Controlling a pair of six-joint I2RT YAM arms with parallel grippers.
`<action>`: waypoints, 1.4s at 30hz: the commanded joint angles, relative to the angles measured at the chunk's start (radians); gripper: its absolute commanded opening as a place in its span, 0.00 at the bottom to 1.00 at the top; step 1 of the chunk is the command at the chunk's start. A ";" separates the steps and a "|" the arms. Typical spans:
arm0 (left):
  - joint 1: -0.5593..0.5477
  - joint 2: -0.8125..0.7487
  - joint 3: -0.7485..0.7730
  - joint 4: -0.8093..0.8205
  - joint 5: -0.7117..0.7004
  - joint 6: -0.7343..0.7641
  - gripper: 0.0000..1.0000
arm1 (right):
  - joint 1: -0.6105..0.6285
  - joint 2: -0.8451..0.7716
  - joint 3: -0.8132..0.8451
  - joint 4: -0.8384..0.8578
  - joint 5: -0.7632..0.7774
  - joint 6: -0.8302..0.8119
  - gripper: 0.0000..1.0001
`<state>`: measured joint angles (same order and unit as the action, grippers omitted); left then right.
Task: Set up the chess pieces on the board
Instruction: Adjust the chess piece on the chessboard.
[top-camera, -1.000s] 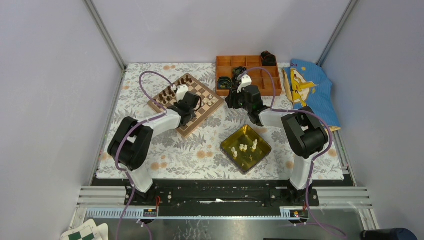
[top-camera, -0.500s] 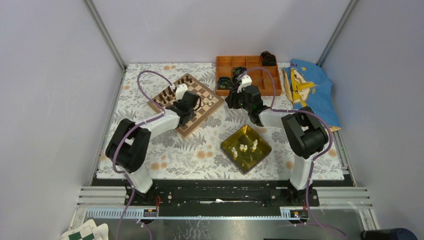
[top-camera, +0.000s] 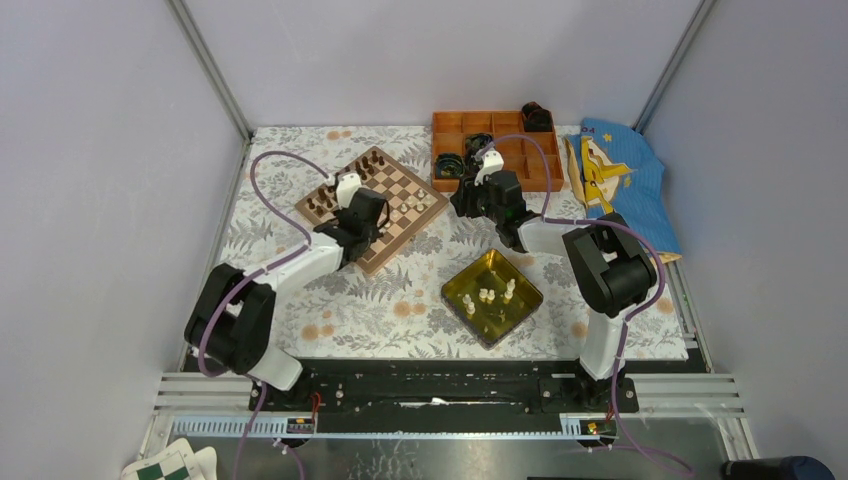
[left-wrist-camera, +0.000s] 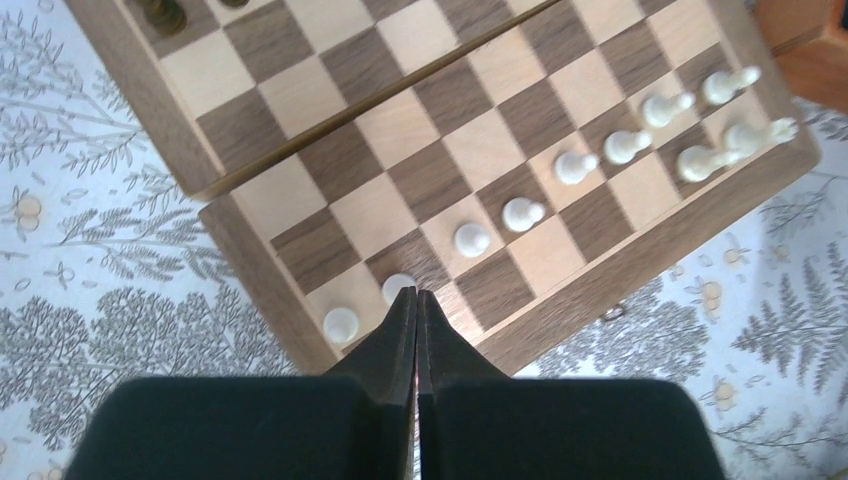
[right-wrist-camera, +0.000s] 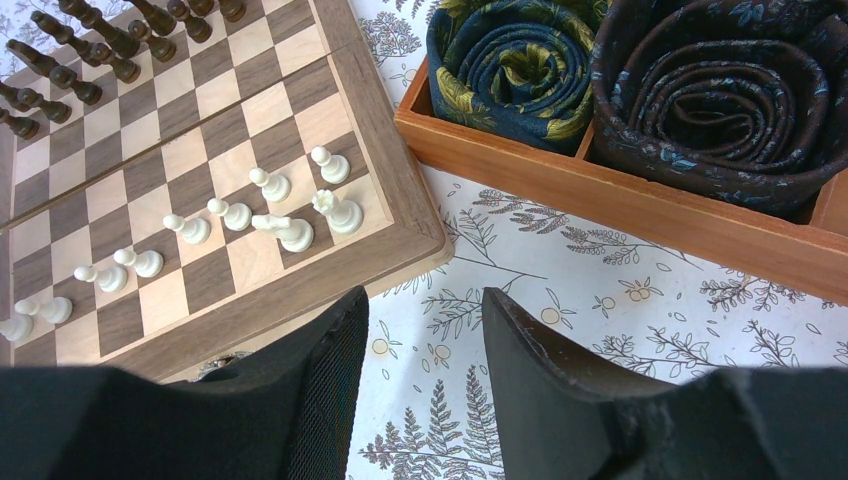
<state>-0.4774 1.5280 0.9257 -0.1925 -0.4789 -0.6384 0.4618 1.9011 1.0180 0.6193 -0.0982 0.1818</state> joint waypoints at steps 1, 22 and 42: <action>-0.011 -0.043 -0.059 -0.025 -0.029 -0.036 0.00 | -0.008 -0.018 0.031 0.050 -0.015 0.007 0.53; -0.036 -0.041 -0.125 0.005 -0.049 -0.063 0.00 | -0.009 -0.031 0.016 0.059 -0.020 0.015 0.53; -0.035 0.055 -0.074 0.052 -0.063 -0.041 0.00 | -0.008 -0.019 0.017 0.060 -0.015 0.013 0.53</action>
<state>-0.5098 1.5654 0.8150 -0.2016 -0.5007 -0.6872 0.4614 1.9011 1.0180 0.6201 -0.0994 0.1890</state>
